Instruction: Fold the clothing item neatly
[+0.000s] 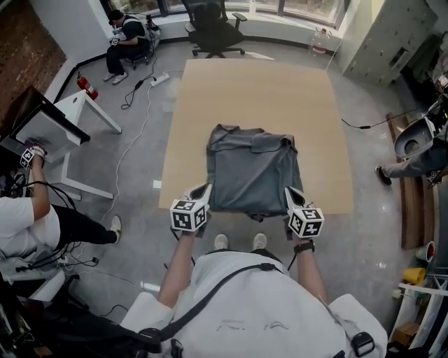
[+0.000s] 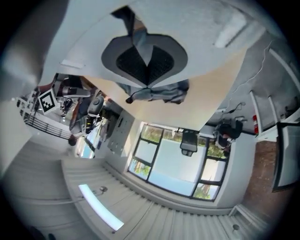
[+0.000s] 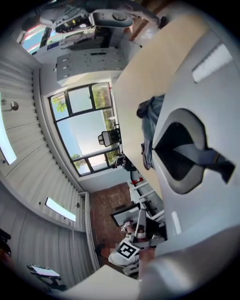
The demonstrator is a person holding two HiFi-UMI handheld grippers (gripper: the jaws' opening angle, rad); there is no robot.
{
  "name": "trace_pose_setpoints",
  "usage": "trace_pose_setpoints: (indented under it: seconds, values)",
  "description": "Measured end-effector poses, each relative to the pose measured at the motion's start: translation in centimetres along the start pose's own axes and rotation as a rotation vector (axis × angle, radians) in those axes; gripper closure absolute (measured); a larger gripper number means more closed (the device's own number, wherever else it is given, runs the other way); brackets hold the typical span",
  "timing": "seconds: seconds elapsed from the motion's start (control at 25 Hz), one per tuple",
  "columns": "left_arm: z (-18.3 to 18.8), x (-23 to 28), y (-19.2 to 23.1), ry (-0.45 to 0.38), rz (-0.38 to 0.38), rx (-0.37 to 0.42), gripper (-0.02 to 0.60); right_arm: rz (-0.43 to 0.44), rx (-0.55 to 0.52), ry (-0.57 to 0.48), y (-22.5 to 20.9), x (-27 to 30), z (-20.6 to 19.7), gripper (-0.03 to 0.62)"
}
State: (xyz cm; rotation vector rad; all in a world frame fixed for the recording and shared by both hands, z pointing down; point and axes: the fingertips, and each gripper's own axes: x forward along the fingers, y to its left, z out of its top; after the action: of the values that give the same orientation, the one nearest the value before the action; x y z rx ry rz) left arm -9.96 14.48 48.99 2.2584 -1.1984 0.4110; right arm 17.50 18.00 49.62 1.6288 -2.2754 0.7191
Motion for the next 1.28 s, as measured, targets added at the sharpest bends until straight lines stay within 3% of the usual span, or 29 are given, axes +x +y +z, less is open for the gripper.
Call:
trace_pose_setpoints:
  seconds: [0.16,0.28,0.48,0.72,0.92,1.12,1.28]
  values:
    - [6.1,-0.3,-4.6,-0.126,-0.154,0.087,0.578,0.075,-0.05,-0.064,6.4,0.4,4.5,0.59]
    - [9.2,-1.7,-6.6,-0.169,-0.219,0.13,0.578,0.062,-0.095,-0.13,9.8,-0.7,7.9,0.589]
    - [12.4,-2.9,-8.9,-0.26,-0.279,0.111,0.578,0.041,-0.12,-0.248,12.0,-3.7,12.1,0.589]
    - [18.6,-3.0,-13.2,-0.382,-0.231,0.218,0.578,0.043,-0.12,-0.432,12.0,-5.7,20.0,0.589]
    - [20.7,-5.1,-19.3,-0.479,-0.208,0.233,0.578,0.066,-0.146,-0.548,11.4,-10.9,23.9,0.589]
    - [19.3,-7.5,-24.6,-0.535,-0.135,0.268,0.578,0.104,-0.157,-0.543,9.8,-15.7,22.3,0.589]
    - [16.4,-9.1,-25.0,-0.526,-0.035,0.262,0.578,0.159,-0.149,-0.51,10.4,-17.1,18.8,0.589]
